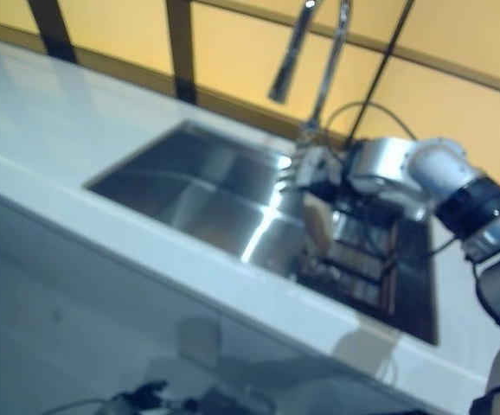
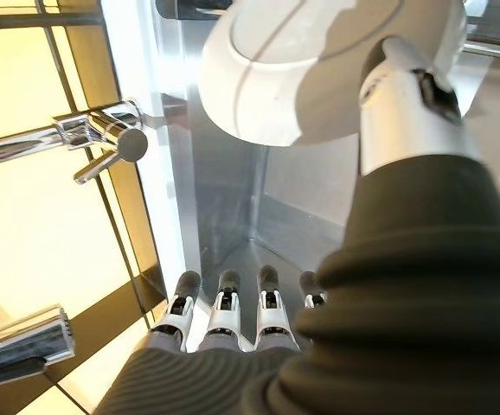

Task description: Take plates into dishwasher

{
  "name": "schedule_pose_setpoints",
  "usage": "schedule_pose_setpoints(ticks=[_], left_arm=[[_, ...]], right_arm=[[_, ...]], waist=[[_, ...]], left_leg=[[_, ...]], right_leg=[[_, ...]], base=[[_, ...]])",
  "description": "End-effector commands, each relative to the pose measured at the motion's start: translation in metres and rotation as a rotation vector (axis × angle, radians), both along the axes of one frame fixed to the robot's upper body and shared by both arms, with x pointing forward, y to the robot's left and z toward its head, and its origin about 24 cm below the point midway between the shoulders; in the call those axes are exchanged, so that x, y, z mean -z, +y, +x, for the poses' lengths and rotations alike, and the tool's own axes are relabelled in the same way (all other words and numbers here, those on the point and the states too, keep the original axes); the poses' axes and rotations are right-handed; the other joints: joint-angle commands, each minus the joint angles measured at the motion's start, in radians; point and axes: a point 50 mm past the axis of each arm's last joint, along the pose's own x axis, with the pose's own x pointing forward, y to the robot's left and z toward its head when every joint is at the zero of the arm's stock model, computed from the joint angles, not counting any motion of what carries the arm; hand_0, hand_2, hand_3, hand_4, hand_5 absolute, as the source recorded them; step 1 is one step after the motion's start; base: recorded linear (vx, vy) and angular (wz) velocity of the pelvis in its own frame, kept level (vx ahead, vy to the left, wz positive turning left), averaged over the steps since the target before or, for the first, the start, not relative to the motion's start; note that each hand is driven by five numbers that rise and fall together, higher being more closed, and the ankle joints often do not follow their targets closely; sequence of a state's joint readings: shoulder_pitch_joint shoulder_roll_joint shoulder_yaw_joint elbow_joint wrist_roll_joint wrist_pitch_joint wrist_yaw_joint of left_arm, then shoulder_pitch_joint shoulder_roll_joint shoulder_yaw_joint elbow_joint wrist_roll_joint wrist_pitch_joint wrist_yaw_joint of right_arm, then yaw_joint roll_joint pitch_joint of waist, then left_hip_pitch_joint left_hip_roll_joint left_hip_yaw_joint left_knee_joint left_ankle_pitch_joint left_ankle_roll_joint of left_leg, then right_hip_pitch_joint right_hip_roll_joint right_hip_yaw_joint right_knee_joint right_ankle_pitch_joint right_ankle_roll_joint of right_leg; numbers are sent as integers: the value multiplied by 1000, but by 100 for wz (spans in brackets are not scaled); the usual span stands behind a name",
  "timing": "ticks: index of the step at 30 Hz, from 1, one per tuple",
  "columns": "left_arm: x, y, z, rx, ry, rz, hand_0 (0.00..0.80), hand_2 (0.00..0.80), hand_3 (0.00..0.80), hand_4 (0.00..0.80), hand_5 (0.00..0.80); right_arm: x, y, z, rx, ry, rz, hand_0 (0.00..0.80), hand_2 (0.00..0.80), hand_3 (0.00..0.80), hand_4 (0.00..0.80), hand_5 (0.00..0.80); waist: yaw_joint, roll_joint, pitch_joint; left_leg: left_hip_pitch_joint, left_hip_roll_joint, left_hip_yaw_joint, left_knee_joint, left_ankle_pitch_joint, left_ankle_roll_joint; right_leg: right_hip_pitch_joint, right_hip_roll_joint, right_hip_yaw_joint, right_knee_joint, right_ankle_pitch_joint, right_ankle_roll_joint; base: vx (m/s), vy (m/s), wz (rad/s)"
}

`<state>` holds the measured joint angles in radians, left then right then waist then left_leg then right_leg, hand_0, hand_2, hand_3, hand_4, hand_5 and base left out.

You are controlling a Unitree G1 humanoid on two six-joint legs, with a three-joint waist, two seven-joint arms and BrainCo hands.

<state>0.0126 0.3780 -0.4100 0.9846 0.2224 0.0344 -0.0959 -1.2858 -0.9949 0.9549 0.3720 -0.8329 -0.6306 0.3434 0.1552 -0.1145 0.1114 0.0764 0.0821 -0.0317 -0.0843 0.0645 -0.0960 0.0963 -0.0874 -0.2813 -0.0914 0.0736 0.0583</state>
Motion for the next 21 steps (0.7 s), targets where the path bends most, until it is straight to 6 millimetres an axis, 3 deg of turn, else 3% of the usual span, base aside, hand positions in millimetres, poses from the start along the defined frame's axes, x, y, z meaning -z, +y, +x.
schedule_pose_setpoints(ticks=[1,21], left_arm=[[3,4,-8,79,58,44,0,0,0,0,0],[3,5,-8,63,65,53,0,0,0,0,0]], right_arm=[[-45,-10,1,63,-127,2,0,0,0,0,0],[-53,9,-4,32,-119,-40,0,0,0,0,0]], waist=[[22,-29,-5],[29,-45,-8]], left_leg=[[10,-4,53,-3,-18,10],[9,-4,52,-3,-17,10]], right_leg=[[56,7,1,4,-43,32],[58,10,0,4,-43,31]], base=[[0,0,0],[0,0,0]])
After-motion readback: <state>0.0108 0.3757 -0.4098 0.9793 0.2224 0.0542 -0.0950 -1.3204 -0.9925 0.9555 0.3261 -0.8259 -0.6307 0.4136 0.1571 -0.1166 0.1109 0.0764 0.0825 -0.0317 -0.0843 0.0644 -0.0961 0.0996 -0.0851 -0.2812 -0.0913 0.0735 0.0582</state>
